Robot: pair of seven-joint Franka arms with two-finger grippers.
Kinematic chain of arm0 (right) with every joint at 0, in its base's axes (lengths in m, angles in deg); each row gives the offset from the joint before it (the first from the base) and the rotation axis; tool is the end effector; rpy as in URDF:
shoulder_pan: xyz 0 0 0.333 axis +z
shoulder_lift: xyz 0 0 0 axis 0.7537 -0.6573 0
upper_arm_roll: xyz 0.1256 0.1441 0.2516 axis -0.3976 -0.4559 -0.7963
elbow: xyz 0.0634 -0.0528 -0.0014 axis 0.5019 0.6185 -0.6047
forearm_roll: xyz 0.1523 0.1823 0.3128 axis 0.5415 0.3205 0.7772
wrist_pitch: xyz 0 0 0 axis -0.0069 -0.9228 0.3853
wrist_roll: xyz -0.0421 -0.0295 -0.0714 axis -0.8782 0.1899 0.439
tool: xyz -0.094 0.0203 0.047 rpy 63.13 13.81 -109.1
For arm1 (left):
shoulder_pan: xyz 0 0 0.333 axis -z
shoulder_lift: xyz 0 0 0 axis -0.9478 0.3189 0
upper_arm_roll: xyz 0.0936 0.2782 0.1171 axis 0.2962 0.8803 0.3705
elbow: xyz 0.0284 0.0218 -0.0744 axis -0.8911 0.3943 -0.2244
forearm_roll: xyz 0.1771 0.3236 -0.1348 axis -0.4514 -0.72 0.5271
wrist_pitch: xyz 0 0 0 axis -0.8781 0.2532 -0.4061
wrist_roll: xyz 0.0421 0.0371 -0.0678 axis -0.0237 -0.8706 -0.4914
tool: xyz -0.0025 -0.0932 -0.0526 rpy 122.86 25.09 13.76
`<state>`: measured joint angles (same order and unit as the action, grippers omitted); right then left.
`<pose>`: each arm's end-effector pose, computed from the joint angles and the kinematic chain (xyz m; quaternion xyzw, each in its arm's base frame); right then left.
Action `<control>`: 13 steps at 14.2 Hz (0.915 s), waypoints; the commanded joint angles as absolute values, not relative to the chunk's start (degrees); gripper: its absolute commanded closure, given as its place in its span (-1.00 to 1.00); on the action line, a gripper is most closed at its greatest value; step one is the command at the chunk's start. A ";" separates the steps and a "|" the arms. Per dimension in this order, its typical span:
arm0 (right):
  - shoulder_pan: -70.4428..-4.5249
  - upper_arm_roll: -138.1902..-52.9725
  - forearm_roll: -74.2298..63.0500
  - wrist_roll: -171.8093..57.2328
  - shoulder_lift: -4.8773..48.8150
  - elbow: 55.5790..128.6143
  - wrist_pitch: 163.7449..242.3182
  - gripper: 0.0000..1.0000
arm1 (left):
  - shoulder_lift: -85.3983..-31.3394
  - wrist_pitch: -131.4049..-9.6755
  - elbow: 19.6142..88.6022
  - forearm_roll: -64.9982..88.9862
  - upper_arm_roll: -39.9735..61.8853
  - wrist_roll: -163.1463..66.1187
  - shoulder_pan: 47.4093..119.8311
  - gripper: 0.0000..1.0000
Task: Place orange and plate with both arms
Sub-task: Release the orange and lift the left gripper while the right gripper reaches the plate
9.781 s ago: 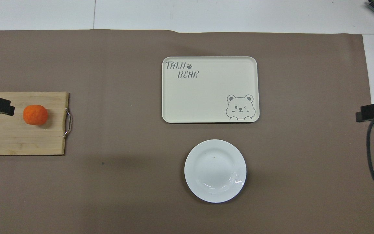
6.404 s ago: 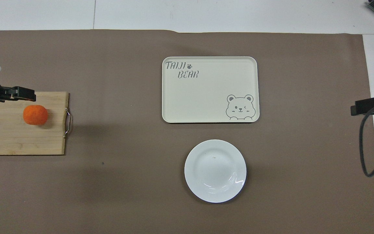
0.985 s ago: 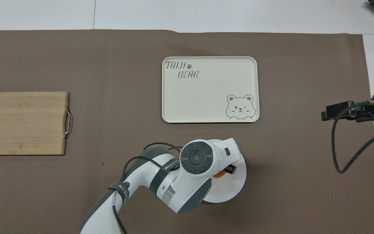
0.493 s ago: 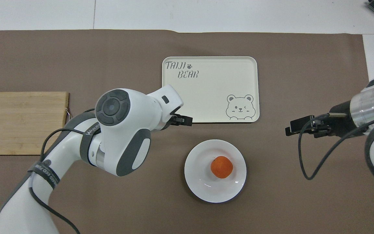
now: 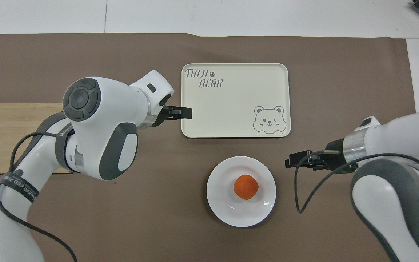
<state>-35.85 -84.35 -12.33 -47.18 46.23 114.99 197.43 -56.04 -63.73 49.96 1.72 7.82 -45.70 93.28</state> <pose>0.4803 0.1030 0.4446 -0.9795 0.0253 0.0680 0.1878 0.5628 -0.3016 0.4412 0.9837 -0.0564 0.0738 0.1537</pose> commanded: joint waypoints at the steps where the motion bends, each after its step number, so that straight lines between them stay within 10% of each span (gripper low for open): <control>1: -34.14 -84.34 -10.69 -47.53 48.82 121.23 202.58 -1.00 | -55.77 -62.24 49.06 1.89 7.30 -45.81 92.14 -1.00; 13: -32.12 -84.34 10.40 -64.31 48.74 138.80 221.04 -1.00 | -56.30 -56.97 45.02 -10.24 9.76 -45.55 91.80 -1.00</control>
